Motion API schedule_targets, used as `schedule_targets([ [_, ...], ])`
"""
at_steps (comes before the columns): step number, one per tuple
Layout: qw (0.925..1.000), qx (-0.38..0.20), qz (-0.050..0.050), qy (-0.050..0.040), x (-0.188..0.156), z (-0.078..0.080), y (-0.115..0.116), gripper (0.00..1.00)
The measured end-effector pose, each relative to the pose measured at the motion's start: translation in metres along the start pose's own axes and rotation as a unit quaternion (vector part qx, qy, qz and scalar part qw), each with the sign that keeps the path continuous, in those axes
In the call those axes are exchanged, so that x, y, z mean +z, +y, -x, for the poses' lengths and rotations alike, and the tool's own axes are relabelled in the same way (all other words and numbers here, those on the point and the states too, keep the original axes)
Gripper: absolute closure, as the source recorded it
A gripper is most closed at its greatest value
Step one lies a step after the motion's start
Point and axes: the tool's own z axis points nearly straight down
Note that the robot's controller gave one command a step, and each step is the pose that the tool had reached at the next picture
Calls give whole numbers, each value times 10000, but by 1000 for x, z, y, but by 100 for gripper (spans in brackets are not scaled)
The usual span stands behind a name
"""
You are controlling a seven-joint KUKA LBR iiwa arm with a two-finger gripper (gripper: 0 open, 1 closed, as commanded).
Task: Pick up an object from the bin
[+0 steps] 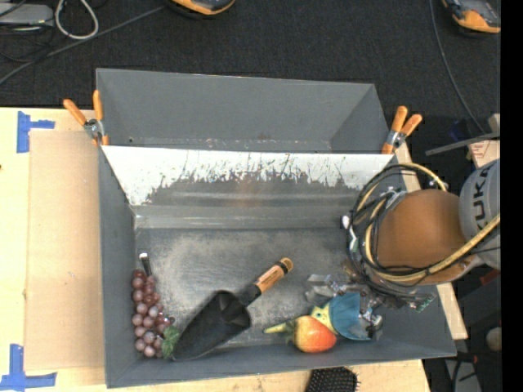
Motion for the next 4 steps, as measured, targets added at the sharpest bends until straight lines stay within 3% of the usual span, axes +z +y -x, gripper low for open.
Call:
schedule_targets([
  [1, 10000, -49, 19, 7, 3, 19, 7, 100],
  [4, 9995, -304, 14, -7, -7, 26, 9, 100],
])
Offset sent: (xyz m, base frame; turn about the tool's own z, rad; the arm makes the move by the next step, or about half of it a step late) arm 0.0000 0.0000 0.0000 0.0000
